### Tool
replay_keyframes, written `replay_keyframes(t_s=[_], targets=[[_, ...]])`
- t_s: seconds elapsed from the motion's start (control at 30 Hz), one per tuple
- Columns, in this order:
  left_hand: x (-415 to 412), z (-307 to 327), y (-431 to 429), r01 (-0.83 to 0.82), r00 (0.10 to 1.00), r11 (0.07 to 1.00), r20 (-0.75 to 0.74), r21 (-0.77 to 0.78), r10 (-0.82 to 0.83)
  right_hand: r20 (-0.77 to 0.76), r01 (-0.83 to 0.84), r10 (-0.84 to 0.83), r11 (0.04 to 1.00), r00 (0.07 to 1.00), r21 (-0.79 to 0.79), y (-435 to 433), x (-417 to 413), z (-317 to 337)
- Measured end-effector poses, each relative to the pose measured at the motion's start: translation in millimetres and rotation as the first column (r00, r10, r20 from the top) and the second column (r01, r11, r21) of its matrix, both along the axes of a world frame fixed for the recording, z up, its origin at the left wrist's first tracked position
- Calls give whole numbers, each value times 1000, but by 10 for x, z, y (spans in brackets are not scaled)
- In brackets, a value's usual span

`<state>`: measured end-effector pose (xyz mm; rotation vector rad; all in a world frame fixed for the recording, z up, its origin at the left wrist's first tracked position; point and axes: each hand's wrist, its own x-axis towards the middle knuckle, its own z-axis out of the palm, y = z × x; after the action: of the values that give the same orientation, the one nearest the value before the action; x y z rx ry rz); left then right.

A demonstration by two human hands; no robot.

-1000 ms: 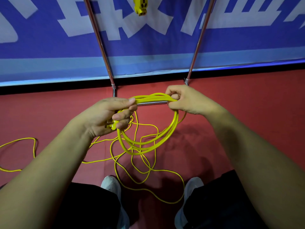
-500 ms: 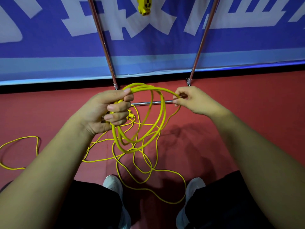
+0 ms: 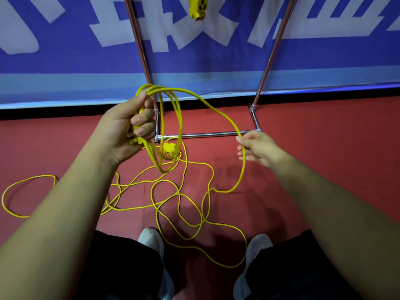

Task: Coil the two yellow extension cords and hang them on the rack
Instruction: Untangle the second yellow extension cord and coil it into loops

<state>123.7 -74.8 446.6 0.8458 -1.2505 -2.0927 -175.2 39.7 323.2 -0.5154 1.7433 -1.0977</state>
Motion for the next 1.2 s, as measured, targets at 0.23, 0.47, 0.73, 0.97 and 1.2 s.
replay_keyframes(t_s=[0.23,0.47,0.73,0.97,1.2], targets=[[-108,-33,41,42,996,988,88,-150,-29,-494,-633,770,625,403,457,-1,272,587],[-275,-161,330,286,932,957,216,54,-291,-181,-856,837,508,516,-93,161,592,1219],[-359,-95,418,356,935,919,-59,170,-351,-194,-576,543,747,817,-332,73,306,956],[-155,-389,18,184,961,972,179,146,-209,-135,-478,460,858,878,-189,119,-17,604],[-175,-331,139,268,915,959,288,93,-284,-456,-503,347,817,820,-283,28,263,908]])
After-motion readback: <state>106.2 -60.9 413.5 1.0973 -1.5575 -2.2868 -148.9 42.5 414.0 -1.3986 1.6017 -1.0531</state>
